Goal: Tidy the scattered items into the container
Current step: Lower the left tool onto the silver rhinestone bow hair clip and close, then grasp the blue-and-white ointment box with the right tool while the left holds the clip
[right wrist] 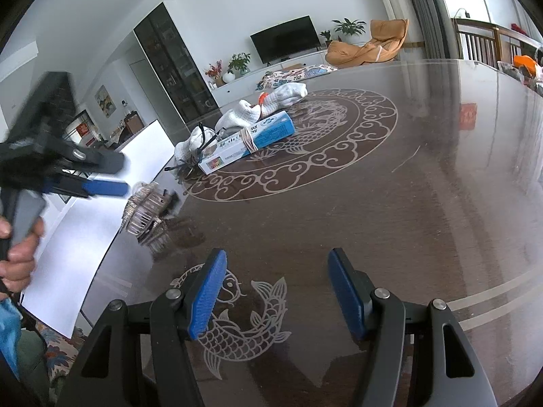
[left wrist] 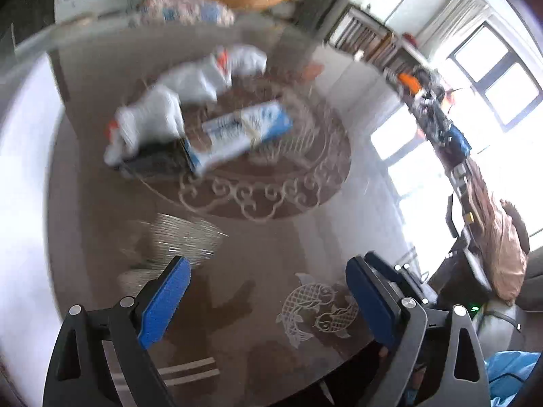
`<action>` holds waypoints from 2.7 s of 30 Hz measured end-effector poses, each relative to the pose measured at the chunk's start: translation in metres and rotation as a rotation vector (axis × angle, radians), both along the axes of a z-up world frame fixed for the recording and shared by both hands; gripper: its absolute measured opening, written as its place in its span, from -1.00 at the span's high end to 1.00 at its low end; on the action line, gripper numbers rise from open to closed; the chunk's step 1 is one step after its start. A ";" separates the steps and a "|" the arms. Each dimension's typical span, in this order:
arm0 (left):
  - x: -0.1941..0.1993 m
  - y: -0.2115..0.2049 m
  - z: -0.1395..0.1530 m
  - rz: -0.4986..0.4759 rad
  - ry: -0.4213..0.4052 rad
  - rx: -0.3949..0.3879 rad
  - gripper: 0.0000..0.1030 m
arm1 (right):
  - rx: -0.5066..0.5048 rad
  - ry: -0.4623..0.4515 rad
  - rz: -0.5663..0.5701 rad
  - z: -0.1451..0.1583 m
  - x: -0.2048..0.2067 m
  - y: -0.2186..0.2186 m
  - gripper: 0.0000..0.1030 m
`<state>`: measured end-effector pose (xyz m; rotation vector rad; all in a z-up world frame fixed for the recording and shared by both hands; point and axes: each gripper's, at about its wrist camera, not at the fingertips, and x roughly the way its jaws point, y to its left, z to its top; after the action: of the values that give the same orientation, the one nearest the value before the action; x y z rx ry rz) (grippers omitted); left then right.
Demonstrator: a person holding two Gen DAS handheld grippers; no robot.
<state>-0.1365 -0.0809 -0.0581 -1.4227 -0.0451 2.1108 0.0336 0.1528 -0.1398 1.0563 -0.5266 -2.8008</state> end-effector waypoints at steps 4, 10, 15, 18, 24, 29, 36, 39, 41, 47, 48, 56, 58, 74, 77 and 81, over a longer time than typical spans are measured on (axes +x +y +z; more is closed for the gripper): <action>-0.022 -0.025 0.008 0.158 0.032 -0.117 -0.83 | 0.009 -0.001 -0.002 0.000 -0.001 -0.001 -0.23; -0.010 -0.009 -0.030 0.002 0.009 -0.202 -0.82 | 0.004 0.000 0.000 -0.001 -0.001 0.000 -0.23; 0.019 0.008 -0.034 -0.135 0.076 -0.233 -0.82 | 0.016 -0.002 -0.001 -0.001 -0.001 -0.002 -0.23; 0.025 0.019 -0.042 -0.173 0.119 -0.291 -0.82 | 0.016 -0.002 -0.001 -0.001 -0.001 -0.001 -0.23; 0.029 0.035 -0.068 -0.209 0.189 -0.419 -0.82 | 0.022 -0.003 -0.001 -0.001 -0.002 -0.004 -0.23; 0.025 0.025 -0.074 -0.184 0.127 -0.332 -0.05 | 0.025 -0.003 -0.003 0.000 0.000 -0.002 -0.23; 0.043 0.006 -0.069 -0.046 0.112 -0.353 -0.02 | 0.009 -0.007 -0.002 0.001 -0.001 -0.001 -0.23; 0.050 -0.001 -0.070 0.031 0.098 -0.333 -0.02 | -0.031 -0.014 0.032 0.004 -0.013 0.005 -0.23; 0.055 -0.006 -0.069 0.068 0.088 -0.332 -0.02 | 0.040 -0.015 0.080 0.015 -0.044 0.009 -0.23; 0.061 -0.013 -0.067 0.117 0.067 -0.297 -0.02 | 0.158 -0.045 0.188 0.071 -0.201 0.015 -0.23; 0.062 -0.014 -0.066 0.120 0.065 -0.296 -0.02 | 0.184 -0.096 0.220 0.068 -0.228 0.009 -0.23; 0.063 -0.017 -0.063 0.123 0.052 -0.285 -0.02 | 0.493 -0.261 0.418 0.024 -0.298 -0.048 -0.22; 0.060 -0.014 -0.066 0.124 0.049 -0.279 -0.02 | 0.517 -0.288 0.429 0.021 -0.296 -0.047 -0.22; 0.054 -0.017 -0.066 0.169 0.028 -0.252 -0.02 | 0.015 -0.305 0.236 0.059 -0.104 0.043 -0.22; 0.055 -0.018 -0.067 0.154 0.028 -0.270 -0.02 | -0.182 -0.267 0.166 0.055 -0.105 0.040 -0.22; 0.056 -0.015 -0.068 0.153 0.035 -0.291 -0.02 | 0.258 -0.138 0.403 0.070 -0.152 -0.010 -0.22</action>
<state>-0.0808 -0.0962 -0.1266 -1.5903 0.1789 2.3416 -0.1187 0.1428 -0.0699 1.2458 0.0445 -2.4918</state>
